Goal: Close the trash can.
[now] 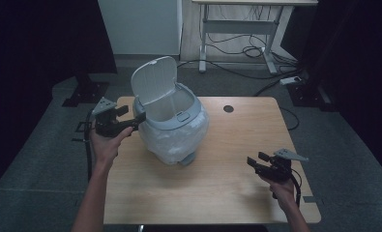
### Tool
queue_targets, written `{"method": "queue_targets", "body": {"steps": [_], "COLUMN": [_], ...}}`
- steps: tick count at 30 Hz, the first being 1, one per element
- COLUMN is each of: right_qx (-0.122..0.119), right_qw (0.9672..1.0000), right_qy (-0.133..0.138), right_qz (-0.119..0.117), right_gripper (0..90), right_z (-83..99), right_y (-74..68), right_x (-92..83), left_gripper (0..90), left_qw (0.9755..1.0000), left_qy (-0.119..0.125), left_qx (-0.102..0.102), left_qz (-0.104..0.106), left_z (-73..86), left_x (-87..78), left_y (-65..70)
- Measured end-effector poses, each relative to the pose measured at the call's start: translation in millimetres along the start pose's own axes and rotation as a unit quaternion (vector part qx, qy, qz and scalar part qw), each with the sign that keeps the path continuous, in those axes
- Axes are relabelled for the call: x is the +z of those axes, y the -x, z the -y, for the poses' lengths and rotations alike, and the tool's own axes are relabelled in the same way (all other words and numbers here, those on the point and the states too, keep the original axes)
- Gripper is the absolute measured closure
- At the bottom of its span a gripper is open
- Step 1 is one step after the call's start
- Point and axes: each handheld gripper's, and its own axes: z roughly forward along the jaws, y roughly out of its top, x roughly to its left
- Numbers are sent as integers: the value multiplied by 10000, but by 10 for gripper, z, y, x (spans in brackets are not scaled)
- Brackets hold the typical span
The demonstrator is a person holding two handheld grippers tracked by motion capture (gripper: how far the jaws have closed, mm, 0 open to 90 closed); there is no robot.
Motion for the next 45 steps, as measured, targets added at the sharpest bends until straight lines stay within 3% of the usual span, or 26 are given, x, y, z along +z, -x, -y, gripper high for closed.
{"method": "queue_targets", "body": {"steps": [9, 19, 23, 27, 36, 39, 45], "right_qx": [-20, 79, 73, 62, 141, 104, 107], "right_qw": [10000, 9999, 10000, 10000, 9999, 9999, 9999], "right_qy": [25, 68, 35, -13, -15, -60, -91], "right_qz": [13, 56, 58, 39, -41, -48, -44], "right_gripper": [360, 360, 360, 361, 360, 358, 358], "right_z": [7, 15, 28, 54, 62, 69, 76], "right_y": [24, 86, 91, 75, 38, 21, 13], "right_x": [-3, -15, 8, 34, 45, 56, 64], "left_gripper": [231, 233, 246, 254, 236, 208, 187], "left_qw": [9999, 9993, 9989, 9987, 9973, 9971, 9968], "left_qy": [0, 194, 294, 283, 226, 142, -52], "left_qx": [38, 302, 352, 424, 521, 609, 530], "left_qz": [-139, -120, 32, 42, 460, 428, 602], "left_z": [-143, -381, -457, -469, -355, -327, -252], "left_x": [205, 312, 328, 316, 235, 228, 296], "left_y": [-108, -87, -59, 6, 283, 384, 443]}}
